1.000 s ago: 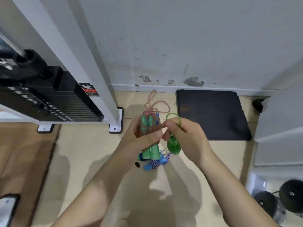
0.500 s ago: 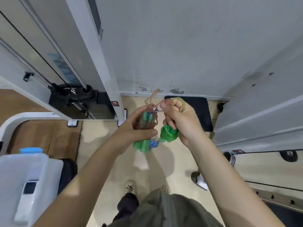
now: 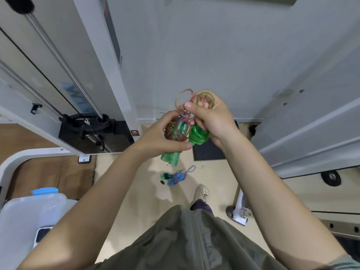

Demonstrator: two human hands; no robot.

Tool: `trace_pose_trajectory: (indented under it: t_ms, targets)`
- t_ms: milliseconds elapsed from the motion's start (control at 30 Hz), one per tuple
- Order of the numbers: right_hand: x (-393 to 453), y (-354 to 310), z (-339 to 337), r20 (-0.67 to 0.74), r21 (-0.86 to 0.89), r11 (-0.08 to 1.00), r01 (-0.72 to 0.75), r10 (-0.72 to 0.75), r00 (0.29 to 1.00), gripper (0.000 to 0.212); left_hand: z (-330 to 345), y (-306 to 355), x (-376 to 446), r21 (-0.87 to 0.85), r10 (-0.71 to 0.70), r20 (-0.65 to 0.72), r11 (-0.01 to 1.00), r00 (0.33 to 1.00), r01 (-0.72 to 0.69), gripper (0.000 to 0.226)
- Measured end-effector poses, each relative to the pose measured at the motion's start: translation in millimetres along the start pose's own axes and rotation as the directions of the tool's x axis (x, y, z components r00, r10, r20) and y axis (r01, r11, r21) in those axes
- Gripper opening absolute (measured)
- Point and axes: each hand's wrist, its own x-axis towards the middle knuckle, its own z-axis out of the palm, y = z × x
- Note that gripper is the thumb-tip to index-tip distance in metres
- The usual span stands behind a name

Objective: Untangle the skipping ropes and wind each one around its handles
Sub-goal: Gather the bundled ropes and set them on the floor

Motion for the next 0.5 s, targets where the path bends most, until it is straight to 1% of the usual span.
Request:
trace_pose_trajectory:
  t_ms: [67, 100, 167, 233, 300, 367, 500]
  targets:
    - [14.2, -3.1, -11.7, 0.022, -0.044, 0.998, 0.043, -0.042, 0.999, 0.019, 0.0, 7.8, 18.8, 0.009, 0.021, -0.018, 1.000, 1.000, -0.021, 0.072]
    - [22.1, -5.1, -18.7, 0.041, -0.062, 0.996, 0.063, -0.061, 0.997, 0.020, 1.6, 13.5, 30.6, -0.006, 0.043, -0.028, 0.999, 0.999, -0.043, 0.064]
    - [37.6, -12.8, -34.8, 0.079, -0.045, 0.995, 0.088, -0.085, 0.993, 0.020, 7.8, 27.1, 58.9, -0.098, 0.082, -0.063, 0.991, 0.995, -0.088, 0.041]
    - [56.0, -24.8, -53.4, 0.114, -0.024, 0.996, 0.089, -0.086, 0.990, 0.019, 14.7, 41.0, 93.9, -0.162, 0.100, -0.147, 0.979, 0.984, -0.124, 0.026]
    - [80.2, -37.1, -73.8, 0.128, -0.065, 0.994, 0.087, -0.078, 0.989, 0.019, 19.5, 53.0, 132.0, -0.170, 0.112, -0.238, 0.973, 0.965, -0.155, 0.022]
    - [109.3, -51.6, -95.5, 0.111, -0.118, 0.989, 0.093, -0.080, 0.991, 0.020, 22.4, 64.1, 171.3, -0.172, 0.108, -0.315, 0.971, 0.943, -0.168, 0.024]
    - [168.3, -79.7, -142.7, 0.105, -0.171, 0.977, 0.128, -0.111, 0.988, 0.017, 31.4, 86.3, 244.3, -0.113, 0.089, -0.349, 0.984, 0.933, -0.136, 0.031]
